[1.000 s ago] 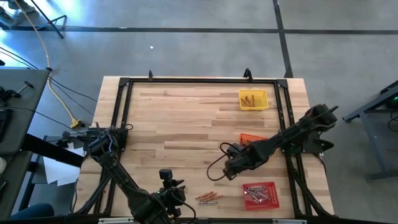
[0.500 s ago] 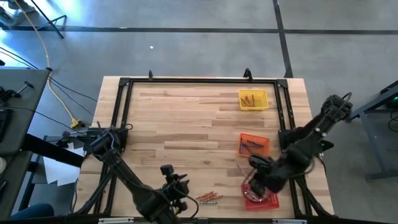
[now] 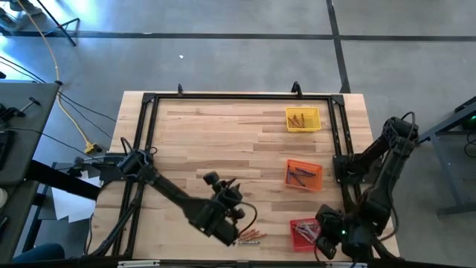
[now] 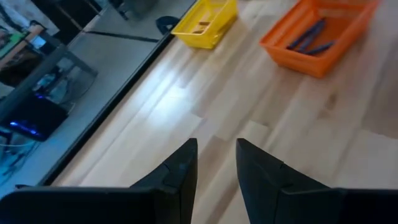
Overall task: Sort crayons
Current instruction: Put the gray crayon into the red bin
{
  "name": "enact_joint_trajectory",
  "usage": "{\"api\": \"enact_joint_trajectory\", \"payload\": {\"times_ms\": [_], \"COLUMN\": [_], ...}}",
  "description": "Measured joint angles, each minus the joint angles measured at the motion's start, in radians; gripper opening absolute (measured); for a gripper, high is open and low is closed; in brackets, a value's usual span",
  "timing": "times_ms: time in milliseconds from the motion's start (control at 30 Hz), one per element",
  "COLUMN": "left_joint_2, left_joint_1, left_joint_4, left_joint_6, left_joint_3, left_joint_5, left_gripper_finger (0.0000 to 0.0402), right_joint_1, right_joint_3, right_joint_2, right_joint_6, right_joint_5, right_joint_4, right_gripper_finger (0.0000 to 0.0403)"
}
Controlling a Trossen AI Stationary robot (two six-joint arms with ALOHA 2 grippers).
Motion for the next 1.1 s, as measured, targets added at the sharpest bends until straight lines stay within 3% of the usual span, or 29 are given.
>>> {"api": "enact_joint_trajectory", "payload": {"times_ms": [267,567,867,1100], "left_joint_2": [0.000,0.000,0.000,0.000], "left_joint_1": [0.065,0.061,0.023,0.000], "left_joint_4": [0.003,0.003,0.003,0.007], "left_joint_6": [0.122,0.159,0.155,0.132], "left_joint_3": [0.000,0.000,0.000,0.000], "left_joint_5": [-0.002,0.003,0.003,0.003], "left_gripper_finger": [0.0096,0.0096,0.0096,0.0096], "right_joint_1": [0.031,0.008,0.002,0.002], "right_joint_3": [0.000,0.000,0.000,0.000], "right_joint_2": [0.147,0.281,0.298,0.298], "right_joint_6": [0.177,0.235,0.234,0.233], "right_joint_5": [-0.023,-0.173,-0.159,-0.157], "right_joint_4": [-0.051,-0.058,-0.026,-0.025], "right_gripper_finger": [0.0000,0.0000,0.0002,0.0034]}}
